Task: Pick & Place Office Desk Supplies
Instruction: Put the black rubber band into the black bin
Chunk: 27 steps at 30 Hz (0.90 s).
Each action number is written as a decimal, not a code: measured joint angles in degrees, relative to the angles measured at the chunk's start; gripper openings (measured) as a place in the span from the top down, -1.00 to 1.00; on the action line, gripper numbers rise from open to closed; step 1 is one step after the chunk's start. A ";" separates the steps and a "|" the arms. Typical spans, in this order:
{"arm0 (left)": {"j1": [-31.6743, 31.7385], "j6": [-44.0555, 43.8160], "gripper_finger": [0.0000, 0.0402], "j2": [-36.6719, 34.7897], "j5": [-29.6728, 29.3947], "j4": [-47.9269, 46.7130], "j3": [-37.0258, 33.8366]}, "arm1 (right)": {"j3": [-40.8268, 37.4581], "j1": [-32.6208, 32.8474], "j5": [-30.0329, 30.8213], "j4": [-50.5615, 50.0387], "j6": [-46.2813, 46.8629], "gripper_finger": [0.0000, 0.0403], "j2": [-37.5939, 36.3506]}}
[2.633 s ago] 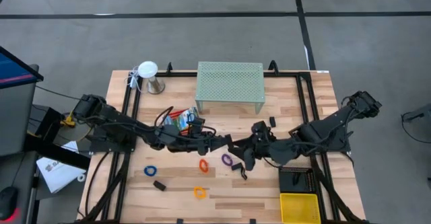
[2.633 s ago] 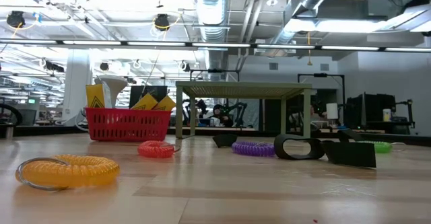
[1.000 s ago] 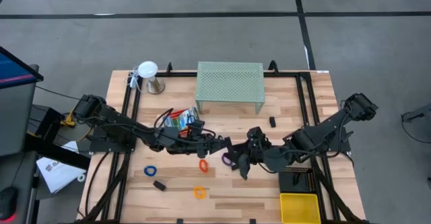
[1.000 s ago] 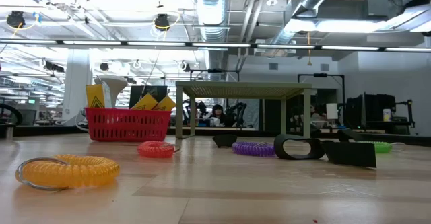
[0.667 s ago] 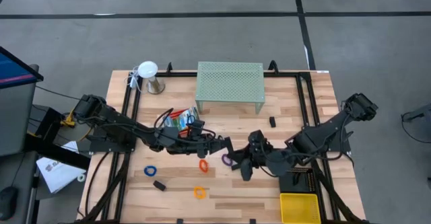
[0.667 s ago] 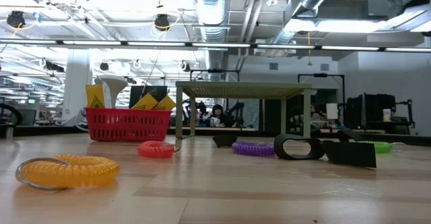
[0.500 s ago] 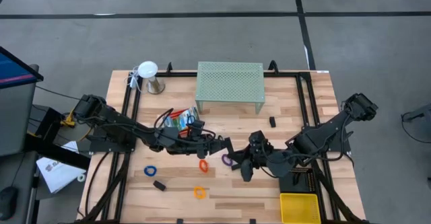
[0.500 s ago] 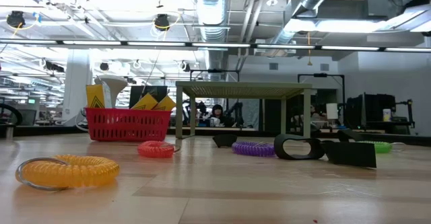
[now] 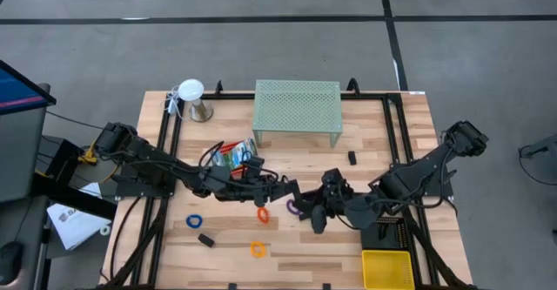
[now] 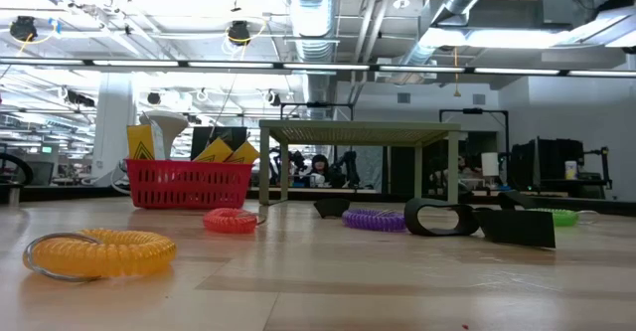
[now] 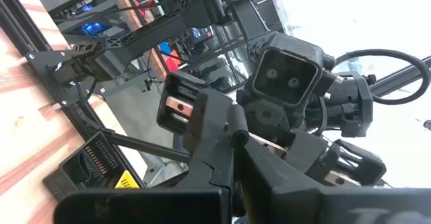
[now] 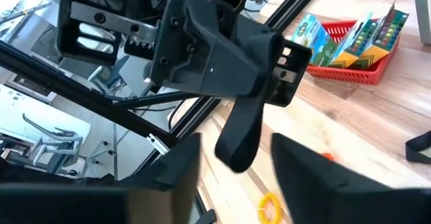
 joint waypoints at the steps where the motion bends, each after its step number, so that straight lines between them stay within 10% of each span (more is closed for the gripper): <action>1: 0.00 -0.02 0.99 0.00 0.00 0.00 0.00 | 0.00 -0.02 0.00 0.00 0.00 -0.02 0.00; 8: -0.04 0.00 0.99 0.00 0.02 0.00 0.00 | 0.00 -0.37 -0.01 -0.28 -0.19 -0.02 0.00; 17: -0.04 0.00 0.98 0.00 0.02 0.00 0.00 | 0.00 -0.07 1.60 0.52 -3.76 0.92 0.00; 27: -0.19 0.10 0.92 0.00 1.26 -0.47 0.00 | -0.01 0.17 2.46 0.42 -3.92 0.98 0.00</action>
